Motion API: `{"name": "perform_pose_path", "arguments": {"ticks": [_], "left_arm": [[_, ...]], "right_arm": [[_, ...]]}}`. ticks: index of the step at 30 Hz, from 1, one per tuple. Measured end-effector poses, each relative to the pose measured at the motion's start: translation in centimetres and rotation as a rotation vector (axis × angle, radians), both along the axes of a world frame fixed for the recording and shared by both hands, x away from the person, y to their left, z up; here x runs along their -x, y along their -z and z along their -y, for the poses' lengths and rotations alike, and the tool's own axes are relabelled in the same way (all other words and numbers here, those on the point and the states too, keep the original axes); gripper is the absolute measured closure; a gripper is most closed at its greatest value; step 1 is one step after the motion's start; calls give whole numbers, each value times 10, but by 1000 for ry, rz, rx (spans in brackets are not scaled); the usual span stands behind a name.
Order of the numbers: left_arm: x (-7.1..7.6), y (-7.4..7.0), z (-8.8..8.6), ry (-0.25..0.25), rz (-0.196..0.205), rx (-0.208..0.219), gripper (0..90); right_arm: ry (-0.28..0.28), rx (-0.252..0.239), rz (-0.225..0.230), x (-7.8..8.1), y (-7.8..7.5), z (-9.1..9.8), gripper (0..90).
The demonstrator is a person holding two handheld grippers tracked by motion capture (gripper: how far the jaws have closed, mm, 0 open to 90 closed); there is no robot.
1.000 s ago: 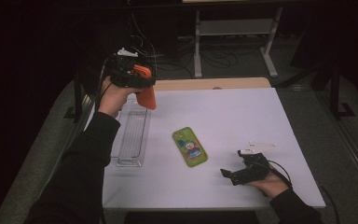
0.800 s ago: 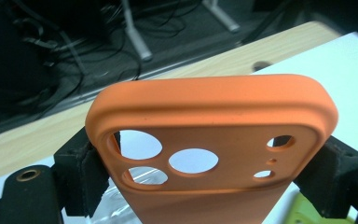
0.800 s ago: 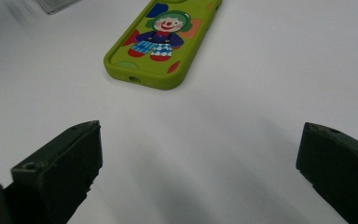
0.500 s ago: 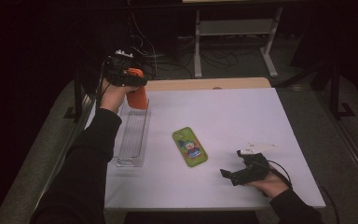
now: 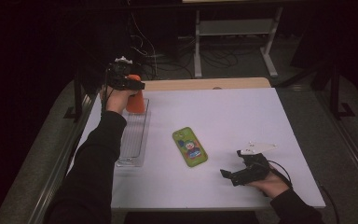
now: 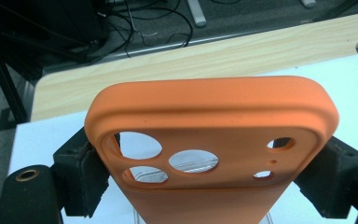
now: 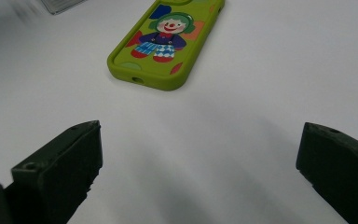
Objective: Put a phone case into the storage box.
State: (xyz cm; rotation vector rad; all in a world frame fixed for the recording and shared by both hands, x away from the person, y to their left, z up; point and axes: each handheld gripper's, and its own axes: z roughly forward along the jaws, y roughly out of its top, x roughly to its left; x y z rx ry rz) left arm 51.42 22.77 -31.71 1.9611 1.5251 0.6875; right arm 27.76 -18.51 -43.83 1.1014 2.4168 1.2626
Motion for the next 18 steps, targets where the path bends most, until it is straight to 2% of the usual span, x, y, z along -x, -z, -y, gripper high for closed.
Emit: {"name": "perform_pose_path", "arguments": {"ticks": [2,4,5,8,10,11,15,18], "left_arm": [[-3,4,0,-12,2,18,148],[-5,7,1,-13,-11,-16,148],[-6,9,2,-21,-8,-10,148],[-10,15,2,-24,-29,-31,147],[-12,19,4,-28,-31,-19,147],[-13,20,5,-25,-35,-38,146],[-17,26,8,-40,-39,-60,146],[-19,30,9,-54,-49,-56,145]], "right_arm": [[1,0,1,0,0,0,0],[2,-1,1,0,0,0,0],[1,-1,3,0,0,1,0],[-1,-2,4,0,0,1,0],[2,-3,5,-1,-1,1,0],[2,0,7,-1,0,1,0],[4,-2,4,0,-1,1,0],[2,-1,6,-1,-1,1,0]]}}
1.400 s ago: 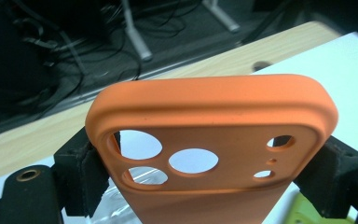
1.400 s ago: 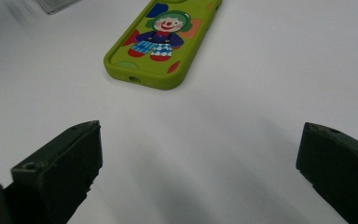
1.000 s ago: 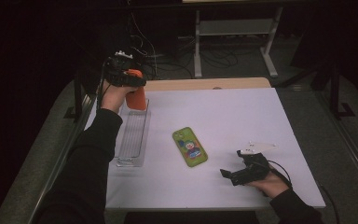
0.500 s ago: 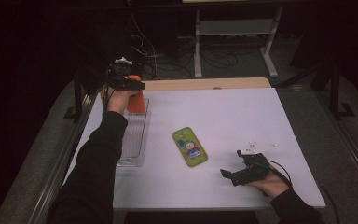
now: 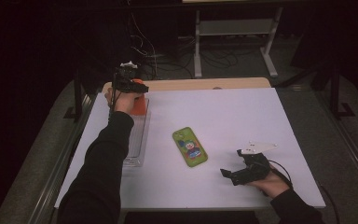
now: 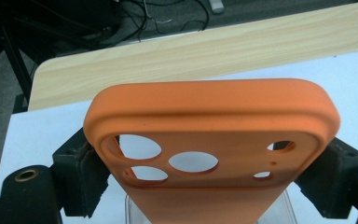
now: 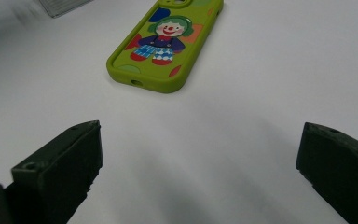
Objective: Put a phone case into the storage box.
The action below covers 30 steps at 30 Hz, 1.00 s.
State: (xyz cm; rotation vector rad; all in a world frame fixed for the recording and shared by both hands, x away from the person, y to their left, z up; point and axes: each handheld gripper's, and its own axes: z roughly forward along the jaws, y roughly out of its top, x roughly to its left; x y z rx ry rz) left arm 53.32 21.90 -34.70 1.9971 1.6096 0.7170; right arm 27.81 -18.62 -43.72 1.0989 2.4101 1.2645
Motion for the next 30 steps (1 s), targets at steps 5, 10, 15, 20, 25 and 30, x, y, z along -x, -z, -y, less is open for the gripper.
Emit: {"name": "perform_pose_path", "arguments": {"ticks": [5,10,15,20,25,30], "left_arm": [[-2,5,2,-9,4,-11,142],[-2,9,5,-16,17,-27,136],[-2,12,3,-26,22,-16,132],[-1,11,1,-21,16,-5,124],[-2,10,-3,-9,21,15,45],[-1,7,-5,-3,28,29,10]], "right_arm": [[1,0,-1,0,0,0,0],[-2,0,4,0,0,0,0],[-3,0,5,0,0,0,0],[-1,0,4,0,0,0,0],[-2,0,1,0,0,-1,0],[-3,2,3,0,0,-1,0]]}}
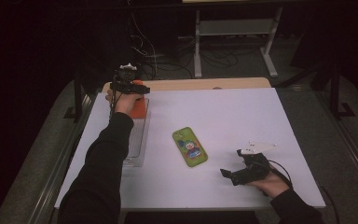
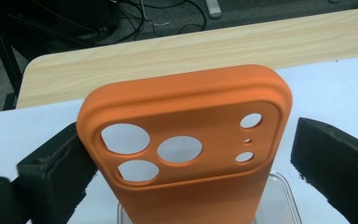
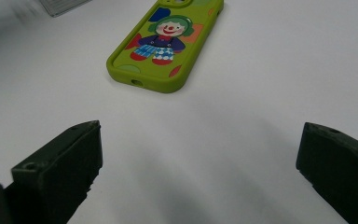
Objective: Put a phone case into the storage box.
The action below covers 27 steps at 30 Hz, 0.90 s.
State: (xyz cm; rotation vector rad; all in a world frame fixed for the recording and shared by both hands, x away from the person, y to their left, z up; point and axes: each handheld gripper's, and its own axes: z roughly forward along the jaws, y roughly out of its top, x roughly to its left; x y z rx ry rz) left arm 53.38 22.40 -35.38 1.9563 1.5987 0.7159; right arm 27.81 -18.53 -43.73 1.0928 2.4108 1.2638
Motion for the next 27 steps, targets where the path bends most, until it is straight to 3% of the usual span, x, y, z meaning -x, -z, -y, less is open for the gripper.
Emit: {"name": "perform_pose_path", "arguments": {"ticks": [6,13,22,27], "left_arm": [[5,-10,-9,10,15,10,8],[22,-27,-21,71,27,35,8],[51,-43,-32,197,32,119,8],[72,-44,-26,287,27,131,8]], "right_arm": [[1,-1,-1,0,0,0,0],[6,-3,-3,-2,-1,-1,0],[8,8,-6,-4,-1,-6,0],[11,5,-8,-4,-1,-5,0]]}}
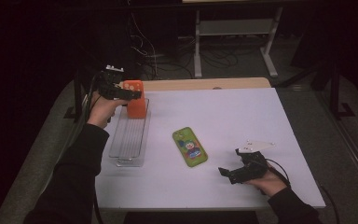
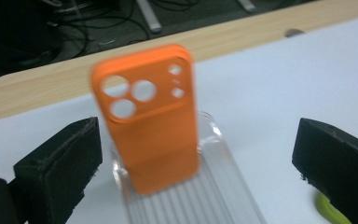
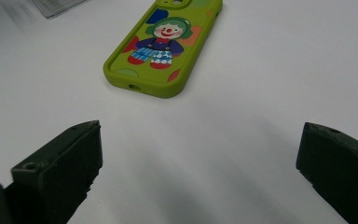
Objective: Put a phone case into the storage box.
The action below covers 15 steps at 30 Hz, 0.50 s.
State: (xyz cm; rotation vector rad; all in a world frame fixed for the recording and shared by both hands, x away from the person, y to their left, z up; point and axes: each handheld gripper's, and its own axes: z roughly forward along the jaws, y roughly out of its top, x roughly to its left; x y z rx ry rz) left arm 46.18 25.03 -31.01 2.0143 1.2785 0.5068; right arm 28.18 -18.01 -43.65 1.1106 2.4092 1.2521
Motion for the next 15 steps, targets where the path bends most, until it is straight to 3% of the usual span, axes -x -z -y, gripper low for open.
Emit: {"name": "perform_pose_path", "arguments": {"ticks": [15], "left_arm": [[58,4,50,206,46,63,8]], "right_arm": [[1,2,6,1,0,1,0]]}}
